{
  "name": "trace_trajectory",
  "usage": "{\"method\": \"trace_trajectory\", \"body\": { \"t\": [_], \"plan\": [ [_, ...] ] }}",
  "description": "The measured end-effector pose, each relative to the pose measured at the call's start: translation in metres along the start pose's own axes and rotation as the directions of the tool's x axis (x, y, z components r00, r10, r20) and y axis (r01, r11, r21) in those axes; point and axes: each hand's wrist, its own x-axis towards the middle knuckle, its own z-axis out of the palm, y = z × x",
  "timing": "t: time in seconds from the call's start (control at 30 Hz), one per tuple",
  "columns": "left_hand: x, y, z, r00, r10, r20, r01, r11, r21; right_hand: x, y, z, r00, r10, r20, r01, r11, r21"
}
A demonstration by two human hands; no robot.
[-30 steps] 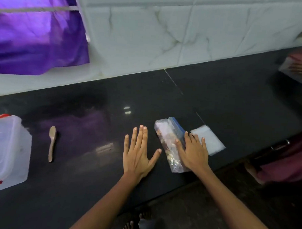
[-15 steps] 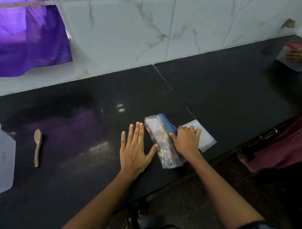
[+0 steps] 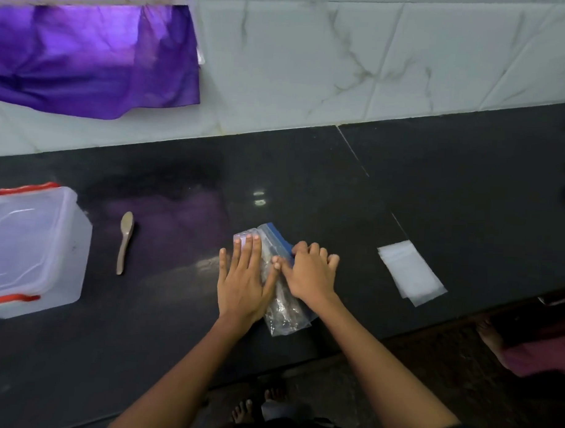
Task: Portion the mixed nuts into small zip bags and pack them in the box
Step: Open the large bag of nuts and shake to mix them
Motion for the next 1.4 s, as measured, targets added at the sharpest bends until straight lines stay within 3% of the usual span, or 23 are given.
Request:
{"method": "trace_trajectory", "body": {
  "t": [0.2,0.33,0.47,0.63,0.73,0.87,1.03,1.13,1.27,1.4],
  "plan": [
    [-0.003,-0.030,-0.009,0.997,-0.081,0.011,0.081,0.997,0.018,0.007,-0.038,0.003,0.995,0.009,0.102,-0.013,0.999,0.038],
    [-0.004,-0.037,-0.013,0.995,-0.100,0.022,0.099,0.995,0.024,0.016,-0.045,0.002,0.964,-0.004,0.266,-0.016,0.997,0.072],
    [-0.010,-0.034,-0.019,0.990,-0.130,0.050,0.131,0.991,-0.023,0.025,-0.045,-0.008,0.906,-0.094,0.414,-0.046,0.948,0.316],
    [-0.011,-0.032,-0.029,0.984,-0.155,0.091,0.173,0.953,-0.250,0.022,-0.046,-0.031,0.822,-0.166,0.545,-0.272,0.726,0.632],
    [-0.012,-0.028,-0.037,0.976,-0.198,0.096,0.219,0.826,-0.520,0.023,-0.046,-0.036,0.796,-0.193,0.573,-0.311,0.682,0.662],
    [-0.013,-0.017,-0.057,0.962,-0.264,0.067,0.192,0.485,-0.853,0.016,-0.058,-0.048,0.779,-0.263,0.569,-0.298,0.643,0.706],
    [-0.009,-0.013,-0.084,0.940,-0.303,0.156,0.241,0.269,-0.932,-0.002,-0.071,-0.070,0.725,-0.391,0.567,-0.449,0.357,0.819],
    [-0.007,-0.016,-0.091,0.906,-0.347,0.240,0.315,0.176,-0.933,-0.004,-0.075,-0.077,0.783,-0.386,0.488,-0.394,0.300,0.869],
    [-0.007,-0.020,-0.098,0.868,-0.429,0.251,0.335,0.133,-0.933,-0.005,-0.076,-0.073,0.826,-0.351,0.440,-0.361,0.270,0.893],
    [-0.012,-0.017,-0.110,0.892,-0.401,0.210,0.337,0.277,-0.900,-0.006,-0.077,-0.068,0.862,-0.316,0.396,-0.320,0.266,0.909]
  ]
}}
